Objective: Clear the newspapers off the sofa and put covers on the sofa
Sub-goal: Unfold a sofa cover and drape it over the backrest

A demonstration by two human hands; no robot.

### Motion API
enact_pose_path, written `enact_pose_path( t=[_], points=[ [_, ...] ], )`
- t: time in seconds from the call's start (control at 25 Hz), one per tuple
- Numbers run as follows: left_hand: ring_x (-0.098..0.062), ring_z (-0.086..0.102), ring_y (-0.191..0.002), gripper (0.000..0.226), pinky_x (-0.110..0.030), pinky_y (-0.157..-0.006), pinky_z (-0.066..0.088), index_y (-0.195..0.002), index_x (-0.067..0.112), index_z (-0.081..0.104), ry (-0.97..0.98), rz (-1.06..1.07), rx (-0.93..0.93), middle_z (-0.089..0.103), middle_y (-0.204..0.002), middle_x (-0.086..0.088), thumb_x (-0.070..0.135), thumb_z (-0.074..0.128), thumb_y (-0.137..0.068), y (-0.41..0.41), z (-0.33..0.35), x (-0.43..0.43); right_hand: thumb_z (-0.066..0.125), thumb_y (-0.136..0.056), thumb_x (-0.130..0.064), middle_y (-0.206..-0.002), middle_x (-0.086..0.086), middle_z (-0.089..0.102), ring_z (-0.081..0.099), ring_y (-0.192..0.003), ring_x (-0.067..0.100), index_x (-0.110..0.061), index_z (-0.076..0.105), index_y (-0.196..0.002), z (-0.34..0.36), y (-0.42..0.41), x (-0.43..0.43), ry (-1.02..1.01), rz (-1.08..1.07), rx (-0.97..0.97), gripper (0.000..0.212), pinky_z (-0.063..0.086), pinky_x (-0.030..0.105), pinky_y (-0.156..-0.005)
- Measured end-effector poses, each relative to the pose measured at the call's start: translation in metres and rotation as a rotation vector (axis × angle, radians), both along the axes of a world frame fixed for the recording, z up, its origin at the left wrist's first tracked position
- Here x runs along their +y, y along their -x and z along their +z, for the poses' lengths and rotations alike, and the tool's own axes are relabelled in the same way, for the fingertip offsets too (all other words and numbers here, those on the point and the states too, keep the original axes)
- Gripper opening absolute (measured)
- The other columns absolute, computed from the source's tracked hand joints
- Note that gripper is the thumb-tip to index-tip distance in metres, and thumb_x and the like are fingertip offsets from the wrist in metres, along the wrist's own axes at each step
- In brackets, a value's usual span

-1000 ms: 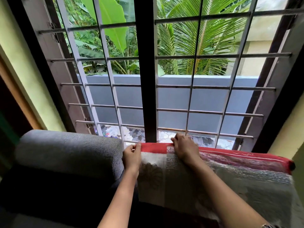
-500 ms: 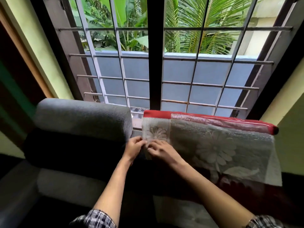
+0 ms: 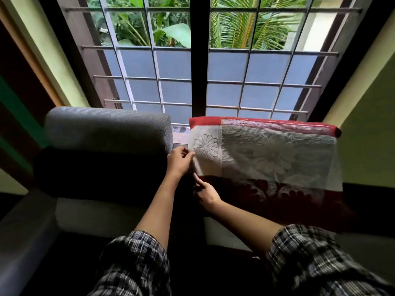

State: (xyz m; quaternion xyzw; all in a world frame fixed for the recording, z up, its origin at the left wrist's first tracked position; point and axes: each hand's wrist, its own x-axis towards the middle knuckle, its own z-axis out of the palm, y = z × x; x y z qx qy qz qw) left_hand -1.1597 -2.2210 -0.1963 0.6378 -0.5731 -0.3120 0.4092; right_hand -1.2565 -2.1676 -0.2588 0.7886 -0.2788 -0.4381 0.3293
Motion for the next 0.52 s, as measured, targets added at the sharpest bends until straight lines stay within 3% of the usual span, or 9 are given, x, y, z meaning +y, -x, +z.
enact_pose_path(
  t=[0.08, 0.16, 0.24, 0.32, 0.36, 0.44, 0.52],
  points=[
    [-0.029, 0.064, -0.093, 0.017, -0.026, -0.077, 0.043, -0.091, -0.004, 0.066, 0.02, 0.028, -0.002, 0.069, -0.097, -0.02, 0.012, 0.066, -0.084, 0.002, 0.0, 0.004, 0.05, -0.093, -0.038, -0.14, -0.012, 0.044, 0.027, -0.138, 0.007, -0.029, 0.048, -0.132, 0.0, -0.015, 0.009, -0.075, -0.192, 0.201, 0.04, -0.007, 0.052, -0.107],
    [-0.029, 0.063, -0.094, 0.019, -0.026, -0.078, 0.04, -0.093, -0.004, 0.065, 0.033, 0.054, 0.015, 0.068, -0.099, -0.02, 0.012, 0.065, -0.084, 0.003, 0.0, 0.006, 0.028, -0.092, -0.062, -0.124, -0.023, 0.056, 0.043, -0.122, -0.009, -0.042, 0.058, -0.117, -0.006, -0.02, 0.018, -0.081, -0.087, -0.031, 0.043, -0.003, 0.031, -0.113],
    [-0.03, 0.062, -0.095, 0.021, -0.026, -0.078, 0.04, -0.097, -0.004, 0.065, 0.026, 0.076, 0.043, 0.068, -0.101, -0.021, 0.013, 0.064, -0.085, 0.003, 0.0, 0.006, 0.024, -0.101, -0.039, -0.135, -0.005, 0.052, 0.043, -0.129, 0.012, -0.027, 0.047, -0.134, -0.005, -0.027, 0.012, -0.137, 0.18, -0.03, 0.041, 0.012, 0.033, -0.113],
    [-0.029, 0.062, -0.096, 0.023, -0.026, -0.079, 0.042, -0.098, -0.004, 0.064, 0.014, 0.078, 0.064, 0.068, -0.102, -0.02, 0.015, 0.064, -0.085, 0.002, -0.002, 0.005, 0.027, -0.101, -0.02, -0.146, 0.004, 0.039, 0.038, -0.133, 0.022, -0.023, 0.028, -0.145, 0.009, -0.029, 0.023, -0.288, 0.068, -0.261, 0.044, 0.014, 0.04, -0.113],
    [-0.029, 0.062, -0.095, 0.024, -0.026, -0.079, 0.042, -0.098, -0.004, 0.064, 0.004, 0.066, 0.063, 0.068, -0.102, -0.02, 0.016, 0.065, -0.085, 0.001, -0.005, 0.005, 0.024, -0.099, -0.017, -0.148, 0.005, 0.034, 0.039, -0.133, 0.021, -0.026, 0.025, -0.146, 0.01, -0.027, 0.025, -0.266, 0.06, -0.353, 0.048, 0.015, 0.04, -0.113],
    [-0.027, 0.062, -0.091, 0.025, -0.027, -0.08, 0.043, -0.097, -0.003, 0.066, -0.032, 0.044, 0.044, 0.068, -0.101, -0.019, 0.018, 0.066, -0.084, -0.003, -0.01, 0.007, 0.016, -0.089, -0.018, -0.144, -0.001, 0.042, 0.047, -0.127, 0.012, -0.039, 0.04, -0.137, 0.001, -0.029, 0.027, -0.219, 0.113, -0.462, 0.058, 0.024, 0.038, -0.109],
    [-0.026, 0.062, -0.091, 0.022, -0.027, -0.08, 0.044, -0.095, 0.0, 0.068, -0.067, 0.065, 0.037, 0.069, -0.099, -0.018, 0.019, 0.067, -0.083, -0.009, -0.016, 0.008, 0.03, -0.083, -0.023, -0.137, -0.002, 0.052, 0.05, -0.125, 0.011, -0.044, 0.06, -0.116, 0.003, -0.025, 0.03, -0.174, 0.16, -0.447, 0.049, 0.03, 0.04, -0.108]
  ],
)
